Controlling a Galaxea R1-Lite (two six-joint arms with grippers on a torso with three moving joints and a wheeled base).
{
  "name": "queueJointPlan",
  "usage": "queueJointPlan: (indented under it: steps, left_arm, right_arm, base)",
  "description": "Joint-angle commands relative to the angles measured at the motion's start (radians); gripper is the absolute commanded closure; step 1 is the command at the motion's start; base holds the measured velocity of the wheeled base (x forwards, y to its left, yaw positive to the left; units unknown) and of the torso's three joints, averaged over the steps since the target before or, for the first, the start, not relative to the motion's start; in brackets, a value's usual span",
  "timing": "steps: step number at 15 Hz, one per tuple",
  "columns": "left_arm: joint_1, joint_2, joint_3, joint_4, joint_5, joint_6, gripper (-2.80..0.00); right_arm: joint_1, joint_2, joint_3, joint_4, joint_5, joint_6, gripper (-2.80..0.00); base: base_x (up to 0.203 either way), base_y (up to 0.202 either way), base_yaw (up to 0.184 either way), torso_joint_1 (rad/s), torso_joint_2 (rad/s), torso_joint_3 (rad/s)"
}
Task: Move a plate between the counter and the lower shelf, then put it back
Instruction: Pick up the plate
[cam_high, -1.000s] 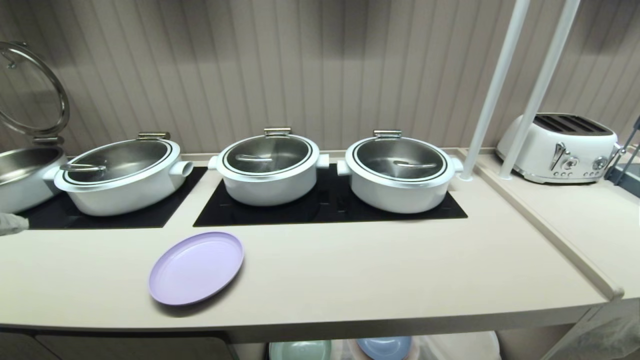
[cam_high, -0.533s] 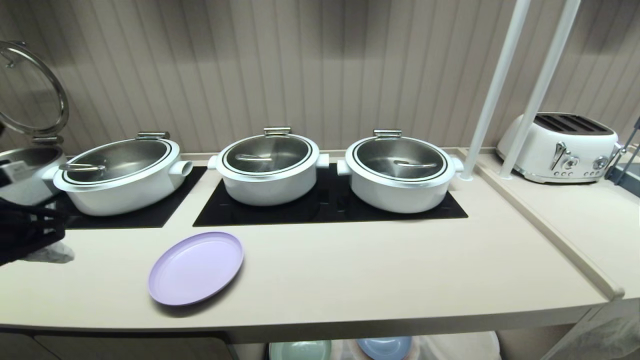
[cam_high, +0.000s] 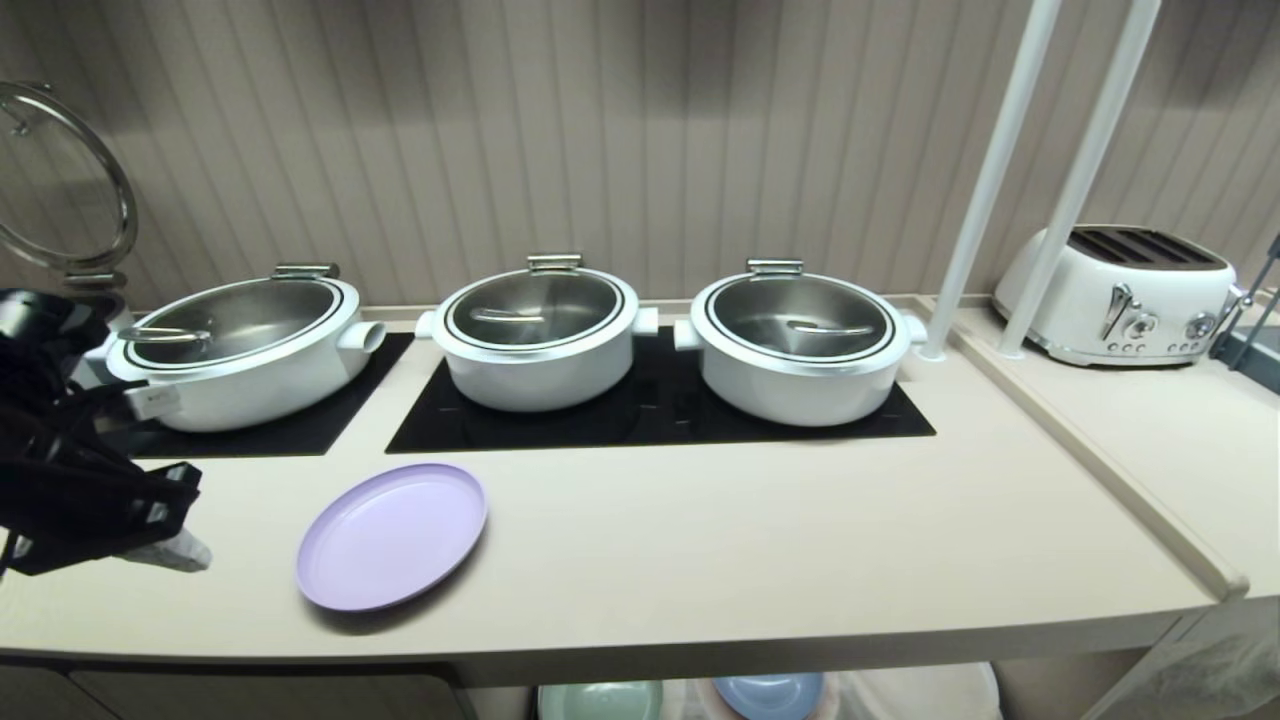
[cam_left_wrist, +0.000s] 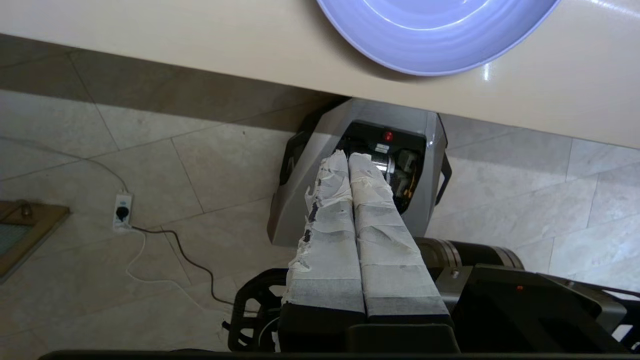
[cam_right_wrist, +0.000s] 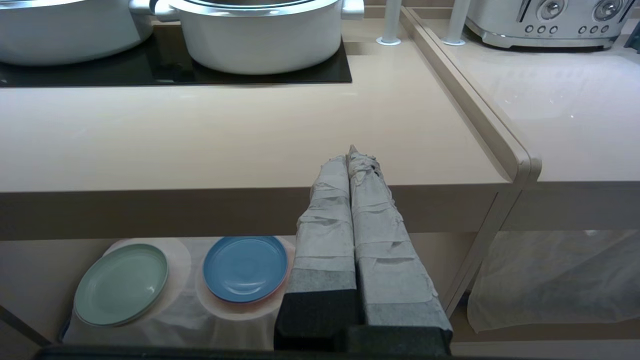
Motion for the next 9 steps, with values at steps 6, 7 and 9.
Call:
queueJointPlan:
  steps: [6, 7, 9]
  left_arm:
    - [0.0, 0.141, -0.031, -0.059, 0.01, 0.071, -2.8]
    - [0.0, 0.154, -0.043, -0.059, 0.008, 0.072, -2.8]
    - [-0.002, 0.169, -0.058, -0.064, -0.003, 0.072, -2.8]
  right_arm:
    - [0.0, 0.0, 0.0, 0.0, -0.001, 0.0, 0.0]
    - [0.0, 0.0, 0.0, 0.0, 0.001, 0.0, 0.0]
    - [0.0, 0.0, 0.0, 0.0, -0.001, 0.0, 0.0]
  base:
    - [0.0, 0.0, 0.0, 0.0, 0.0, 0.0]
    - [0.0, 0.0, 0.0, 0.0, 0.0, 0.0]
    - [0.0, 0.0, 0.0, 0.0, 0.0, 0.0]
